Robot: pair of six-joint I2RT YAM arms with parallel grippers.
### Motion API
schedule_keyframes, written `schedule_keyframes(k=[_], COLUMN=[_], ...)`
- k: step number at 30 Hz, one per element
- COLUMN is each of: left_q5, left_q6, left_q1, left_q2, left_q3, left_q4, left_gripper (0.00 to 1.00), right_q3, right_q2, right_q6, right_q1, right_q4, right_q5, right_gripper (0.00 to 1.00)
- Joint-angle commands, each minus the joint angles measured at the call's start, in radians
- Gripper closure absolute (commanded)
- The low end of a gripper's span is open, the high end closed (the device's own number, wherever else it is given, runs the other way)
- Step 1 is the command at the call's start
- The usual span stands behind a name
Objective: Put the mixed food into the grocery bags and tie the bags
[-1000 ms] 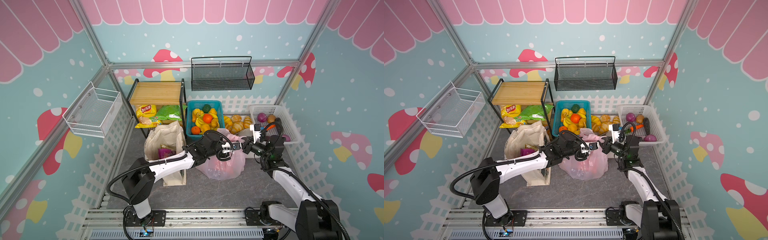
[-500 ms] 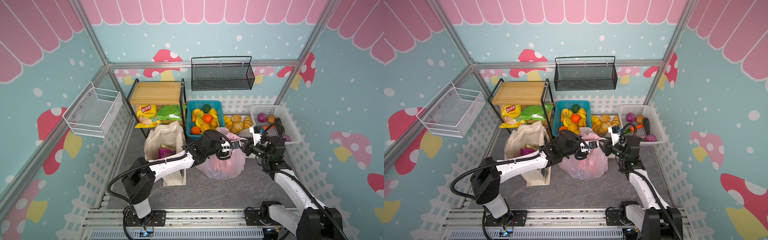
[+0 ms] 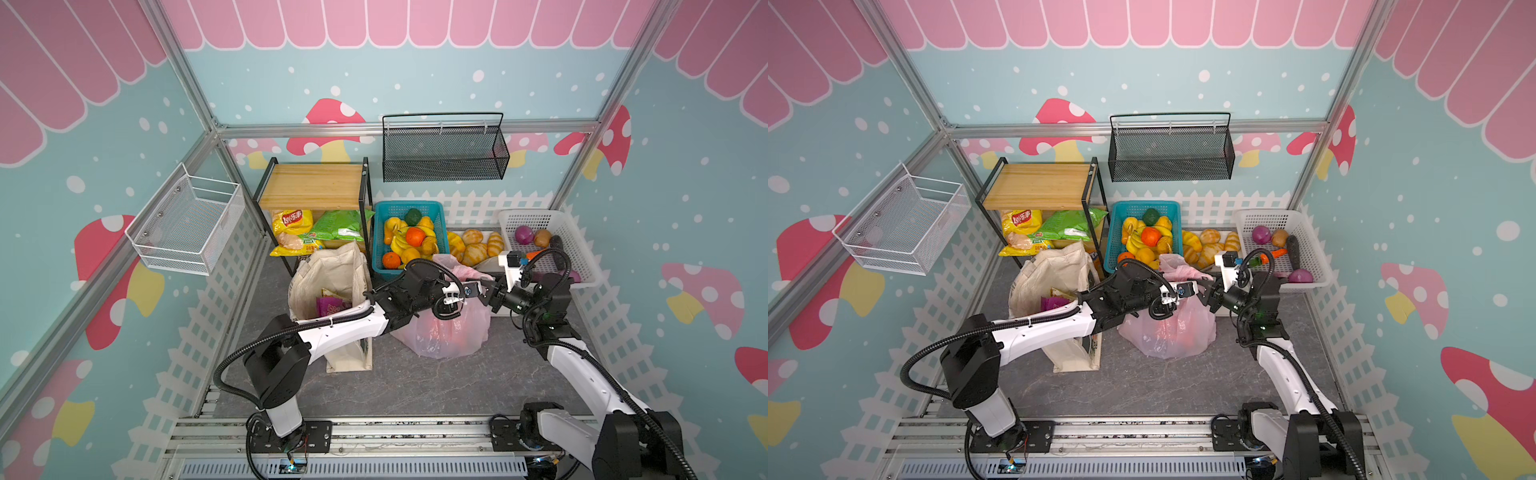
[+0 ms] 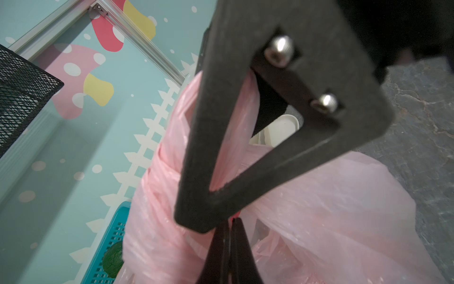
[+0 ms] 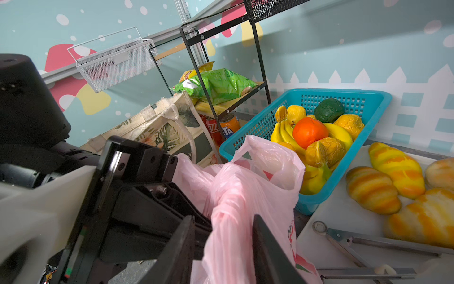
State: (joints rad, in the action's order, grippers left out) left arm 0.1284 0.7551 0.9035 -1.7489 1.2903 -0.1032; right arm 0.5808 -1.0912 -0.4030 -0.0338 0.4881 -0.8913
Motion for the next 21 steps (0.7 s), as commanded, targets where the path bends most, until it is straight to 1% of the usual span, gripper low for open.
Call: schedule_keyframes(k=[1,3,4,6,7,8,10,12,14,17,21], left_q5=[0.022,0.023,0.023,0.022,0.021,0.020,0.025,0.059,0.129,0.240,0.355], left_q6=[0.002,0.008,0.010,0.012,0.015,0.015,0.015,0.004,-0.024,-0.079,-0.148], left_q1=[-0.003,-0.003,-0.003,-0.003,-0.003,-0.003,-0.003,-0.004,-0.003,-0.008,-0.034], left_q2=[-0.011,-0.011,-0.012,-0.017,-0.019,-0.020,-0.013,0.012,0.058,0.143,0.257], left_q3=[-0.007,-0.011,-0.014,-0.016,-0.014,-0.013,-0.005,0.012,0.029,0.024,-0.002], left_q4=[-0.006,-0.003,-0.001,0.006,0.014,0.026,0.064,0.130,0.217,0.274,0.283], left_gripper=[1.00,1.00,1.00,0.98,0.95,0.89,0.78,0.65,0.58,0.51,0.46], right_q3=[-0.013,-0.007,-0.007,-0.002,0.000,0.002,0.003,0.000,-0.001,-0.001,-0.003], right_q2=[-0.022,-0.036,-0.044,-0.059,-0.066,-0.073,-0.077,-0.071,-0.061,-0.051,-0.045], right_q6=[-0.037,-0.050,-0.058,-0.068,-0.074,-0.077,-0.062,-0.029,0.013,0.049,0.073], right_q1=[-0.007,-0.008,-0.011,-0.014,-0.015,-0.015,-0.015,-0.015,-0.015,-0.015,-0.015], right_q4=[0.081,0.098,0.109,0.135,0.151,0.164,0.178,0.178,0.179,0.186,0.202], right_q5=[-0.013,0.001,0.010,0.024,0.026,0.024,0.014,0.011,-0.004,-0.022,-0.072], right_gripper=[0.60,0.63,0.67,0.79,0.87,0.93,1.00,1.00,1.00,1.00,1.00])
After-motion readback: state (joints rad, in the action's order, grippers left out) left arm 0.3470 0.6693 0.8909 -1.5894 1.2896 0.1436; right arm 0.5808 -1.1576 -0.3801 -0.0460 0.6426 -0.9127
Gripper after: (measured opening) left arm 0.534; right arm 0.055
